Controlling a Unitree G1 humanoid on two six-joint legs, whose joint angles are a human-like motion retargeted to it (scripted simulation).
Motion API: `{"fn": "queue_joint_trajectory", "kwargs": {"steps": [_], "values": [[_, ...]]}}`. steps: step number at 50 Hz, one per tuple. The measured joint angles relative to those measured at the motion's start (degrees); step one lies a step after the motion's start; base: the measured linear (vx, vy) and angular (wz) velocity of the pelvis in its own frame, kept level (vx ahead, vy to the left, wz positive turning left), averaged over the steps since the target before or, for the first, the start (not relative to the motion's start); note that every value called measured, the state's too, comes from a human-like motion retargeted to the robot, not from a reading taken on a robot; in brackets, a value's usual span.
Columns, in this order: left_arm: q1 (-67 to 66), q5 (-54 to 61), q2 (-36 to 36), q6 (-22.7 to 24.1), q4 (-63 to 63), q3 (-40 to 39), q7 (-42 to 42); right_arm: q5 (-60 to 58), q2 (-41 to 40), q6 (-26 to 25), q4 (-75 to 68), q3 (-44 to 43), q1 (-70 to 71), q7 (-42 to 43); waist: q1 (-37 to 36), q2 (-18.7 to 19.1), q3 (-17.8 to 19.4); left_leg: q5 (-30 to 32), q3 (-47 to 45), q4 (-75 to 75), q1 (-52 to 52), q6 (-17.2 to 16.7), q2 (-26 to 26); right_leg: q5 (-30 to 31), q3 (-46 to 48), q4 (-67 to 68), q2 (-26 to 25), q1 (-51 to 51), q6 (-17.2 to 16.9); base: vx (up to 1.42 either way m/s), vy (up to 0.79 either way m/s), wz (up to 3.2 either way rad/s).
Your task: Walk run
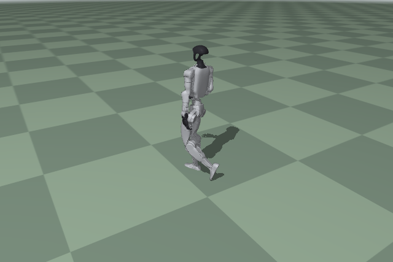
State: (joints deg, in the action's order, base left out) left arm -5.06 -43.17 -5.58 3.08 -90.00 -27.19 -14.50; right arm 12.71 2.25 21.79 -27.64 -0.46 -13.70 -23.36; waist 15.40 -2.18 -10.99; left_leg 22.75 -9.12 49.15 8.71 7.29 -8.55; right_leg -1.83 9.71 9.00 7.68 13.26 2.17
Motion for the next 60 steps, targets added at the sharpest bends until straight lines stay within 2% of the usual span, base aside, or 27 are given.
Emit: {"fn": "queue_joint_trajectory", "kwargs": {"steps": [3, 6, 11, 15, 17, 18, 20, 23, 25, 27, 28, 30, 33, 36, 38, 40, 42, 43, 45, 48, 50, 52, 53, 54, 55, 57, 60], "values": [[-6.44, -4.43, 1.98, -3.59, -3.86, 0.02, -0.3, -1.33, 0.96, 0.99, -0.17, -0.09, 3.34, -0.05, -2.01, -1.32, 1.09, -6.97, -1.73, -0.19, 8.39, 0.34, -0.89, -0.76, 0.07, -2.68, -1.17, -4.45, 0.08, 0.79, -0.46, -0.69], [-12.37, -8.03, 3.98, -5.25, -6.67, -0.59, 0.33, -0.81, 2.0, 2.43, 1.04, 0.73, 5.82, -0.99, -5.83, -2.84, 2.5, -14.1, -3.88, -8.46, 15.35, 0.66, -1.11, -2.03, -1.44, -4.82, -3.51, -8.42, 0.94, 0.89, -0.5, -1.19], [-19.99, -12.85, 7.13, -8.57, -7.41, -0.84, -2.22, 0.54, 4.08, 3.43, 3.27, -0.36, 8.56, -3.47, -11.68, -0.54, 5.47, -17.72, -8.23, -35.53, 19.59, -0.6, 1.91, -6.31, -4.61, -6.78, -10.57, -15.73, 1.82, 0.79, -0.31, -0.78], [-22.82, -15.75, 8.91, -9.69, -7.41, -3.11, -3.67, 0.2, 4.82, 4.26, 3.78, -1.62, 7.83, -3.35, -13.19, 0.34, 5.73, -23.43, -3.05, -52.65, 21.68, -2.2, -2.67, -9.01, -4.99, -7.06, -12.75, -21.33, 1.21, 1.19, -0.26, -0.17], [-22.83, -14.93, 9.13, -9.57, -7.41, -3.78, -4.37, 0.11, 3.94, 4.23, 3.03, -1.74, 6.64, -2.79, -13.58, -0.14, 5.04, -24.36, -3.55, -52.95, 21.0, -1.57, -2.93, -7.04, -5.24, -5.64, -12.61, -22.98, -0.74, 0.92, -0.2, -0.17], [-22.42, -14.29, 9.16, -9.55, -7.41, -4.18, -4.54, 0.28, 3.28, 3.87, 2.47, -1.64, 5.88, -2.35, -14.44, -0.63, 4.67, -24.34, -4.24, -51.05, 20.34, -0.1, -2.46, -4.73, -5.91, -4.49, -12.17, -23.6, -2.28, 1.25, -0.2, -0.63], [-21.24, -12.98, 8.83, -9.24, -7.41, -5.06, -4.05, 0.88, 1.8, 3.02, 1.31, -1.12, 4.04, -1.2, -16.28, -1.04, 3.66, -23.77, -10.73, -48.07, 18.21, -0.05, -0.44, 4.18, -5.32, -1.69, -11.22, -24.7, -5.48, 1.45, -0.18, -0.89], [-17.78, -8.81, 7.13, -7.08, -7.41, -5.05, -2.59, 1.89, -0.61, 2.03, -0.19, 0.07, 1.11, -0.64, -16.0, -0.61, 1.0, -20.49, -5.93, -44.13, 16.96, 2.97, -0.15, 24.34, -6.12, 6.96, -10.93, -23.23, -12.36, 1.35, -0.15, -0.17], [-13.8, -4.45, 5.18, -4.91, -7.41, -3.74, -2.44, 2.32, -1.43, 1.49, -0.58, 1.78, -0.17, -0.54, -12.06, 0.1, 1.39, -23.26, 0.18, -41.02, 14.99, 4.82, -1.74, 31.83, -6.02, 21.75, -12.36, -18.17, -14.92, 1.3, -0.18, 1.1], [-8.21, -0.74, 2.82, -3.8, -6.52, -1.53, -1.6, 2.63, -1.31, 1.08, -0.68, 2.26, -0.31, -0.82, -10.86, 0.02, 2.74, -26.09, -1.83, -40.7, 10.11, 5.23, -2.53, 31.8, -4.17, 37.49, -9.56, -12.33, -16.6, 0.91, -0.14, 0.51], [-5.48, 0.65, 1.57, -3.49, -5.26, -1.0, -0.18, 2.77, -1.49, 0.93, -0.63, 2.39, -0.44, -1.15, -11.6, 3.07, 2.45, -26.63, -0.41, -42.29, 8.07, 4.97, 0.45, 31.72, -3.02, 35.27, -12.33, -10.86, -15.2, 0.88, -0.11, -0.21], [0.82, 2.97, -0.49, -2.55, -2.91, -1.1, 3.96, 2.73, -1.27, 0.72, -0.57, 1.81, -0.23, -1.89, -13.22, 5.4, 2.49, -28.37, -0.05, -43.59, 4.58, 4.63, 2.09, 25.92, -3.62, 35.77, -13.9, -6.1, -11.34, 1.02, -0.15, -0.23], [8.32, 5.19, -2.8, 1.26, 2.85, -2.09, 7.47, 2.14, -0.97, 0.76, 0.27, 0.44, -0.45, -2.37, -10.37, 6.61, 2.49, -29.69, 4.32, -45.44, -0.16, 3.85, 1.34, 16.85, -0.71, 33.85, -10.9, 1.07, -8.5, 0.87, -0.14, 1.1], [14.61, 10.42, -5.58, 5.07, 8.17, -0.36, 4.32, 1.56, -0.37, 0.93, 1.56, -0.74, -0.4, -3.06, -5.09, 7.04, 2.27, -31.25, 8.07, -46.48, -4.11, 4.14, -0.62, 9.83, 1.62, 26.35, -6.32, 7.39, -7.53, 0.82, -0.22, 1.8], [18.82, 13.92, -7.95, 7.36, 11.22, 0.68, 0.04, 1.23, -0.05, 0.94, 2.49, -1.31, -0.5, -3.4, -1.59, 6.21, 2.1, -33.08, 10.32, -46.25, -7.01, 4.45, -2.51, 9.13, 1.14, 16.41, -2.92, 10.44, -8.55, 0.95, -0.37, 1.62], [22.39, 16.67, -10.35, 9.22, 13.57, 1.15, -3.88, 0.96, -0.17, 0.81, 3.06, -1.62, -0.37, -3.35, 1.03, 5.08, 2.36, -34.95, 12.56, -45.68, -10.16, 4.7, -4.02, 7.93, 0.02, 6.46, -0.64, 12.6, -7.49, 0.99, -0.5, 1.22], [24.41, 17.8, -11.83, 10.32, 15.38, 1.06, -5.42, 0.62, -0.44, 0.82, 3.36, -1.64, -0.66, -2.63, 1.37, 4.47, 2.56, -36.27, 12.94, -45.37, -13.48, 4.2, -4.06, 4.45, 1.23, -1.99, -0.4, 14.37, -5.62, 0.9, -0.49, 0.39], [25.08, 18.3, -12.52, 10.64, 16.14, 1.05, -5.66, 0.37, -0.7, 0.79, 3.44, -1.62, -0.65, -2.05, 1.18, 4.33, 2.6, -36.5, 12.64, -45.21, -14.92, 3.72, -3.73, 2.72, -2.92, -6.3, -2.0, 15.22, -6.36, 1.13, -0.67, -0.03], [25.2, 18.65, -12.96, 11.19, 17.22, 0.97, -4.75, 0.0, -1.02, 0.79, 3.63, -1.62, -1.06, -1.39, -0.03, 4.64, 2.0, -35.43, 11.77, -44.54, -17.06, 2.3, -2.93, 0.96, 0.21, -10.97, -2.5, 15.78, -7.65, 1.25, -0.77, -0.17], [22.82, 18.13, -11.69, 11.81, 17.14, 0.33, -2.12, -0.41, -1.61, 0.04, 3.49, -2.26, -1.17, -1.68, 1.28, 4.79, 0.65, -27.65, 11.81, -40.95, -18.81, -1.69, -2.1, 2.53, 2.94, -4.88, -1.79, 15.06, -4.55, 1.03, -0.64, 0.5], [19.82, 16.7, -9.84, 11.81, 15.66, -0.15, -1.21, -0.94, -2.29, -0.52, 3.67, -2.93, -1.94, -1.78, 4.24, 4.77, -0.26, -16.67, 13.41, -35.62, -19.19, -4.44, -1.47, 9.15, 6.04, -2.25, -0.05, 13.36, -3.38, 1.21, -0.82, 1.1], [15.82, 13.3, -7.75, 11.33, 12.75, -1.2, -1.29, -0.7, -2.71, -0.71, 3.75, -2.56, -2.57, -1.15, 3.8, 4.64, -0.81, -2.44, 10.15, -26.09, -15.96, -7.15, -0.38, 6.43, -8.24, 0.78, -3.77, 11.48, 0.02, 1.01, -0.73, 0.24], [13.92, 11.26, -6.34, 10.99, 10.97, -1.37, -1.13, -0.13, -2.73, -0.93, 3.69, -2.57, -2.39, -0.76, 3.39, 4.26, -0.05, 2.55, 8.66, -18.98, -13.36, -7.0, 0.05, 4.95, -12.19, 1.88, -4.55, 10.21, 0.43, 0.97, -0.7, -0.23], [12.1, 9.56, -5.09, 10.66, 8.67, -1.73, -0.27, 0.41, -2.68, -1.31, 3.49, -2.4, -1.88, -0.58, 2.71, 4.64, 1.22, 5.43, 6.92, -10.08, -10.12, -5.93, 2.19, 3.46, -9.28, 2.69, -4.97, 7.91, 0.97, 1.0, -0.69, -0.5], [10.3, 8.03, -3.93, 10.34, 6.1, -2.18, 0.94, 0.93, -2.6, -1.76, 3.2, -2.14, -1.21, -0.52, 1.88, 5.41, 2.74, 7.25, 5.06, -0.28, -6.57, -4.4, 5.19, 1.96, -2.93, 3.36, -5.23, 5.08, 1.58, 0.95, -0.65, -0.65], [6.65, 7.57, -2.26, 8.59, 0.86, -2.48, 2.79, 1.39, -1.84, -2.19, 2.51, -1.05, 0.96, -0.29, 1.61, 1.35, 1.69, 3.96, 3.3, 0.82, -1.71, -1.44, -0.46, 1.41, 1.7, 1.17, -0.14, 1.21, 1.51, 0.87, -0.58, -0.62], [-0.34, 6.44, 0.19, 4.7, -5.28, -2.57, 4.69, 0.81, -1.6, -1.71, 1.31, -0.9, 4.31, 0.58, 0.65, -0.48, 1.8, -4.77, 0.54, 2.03, 6.16, 0.2, -1.05, -0.78, -3.69, -1.1, -3.12, -3.2, 2.47, 0.94, -0.58, -0.62]]}}
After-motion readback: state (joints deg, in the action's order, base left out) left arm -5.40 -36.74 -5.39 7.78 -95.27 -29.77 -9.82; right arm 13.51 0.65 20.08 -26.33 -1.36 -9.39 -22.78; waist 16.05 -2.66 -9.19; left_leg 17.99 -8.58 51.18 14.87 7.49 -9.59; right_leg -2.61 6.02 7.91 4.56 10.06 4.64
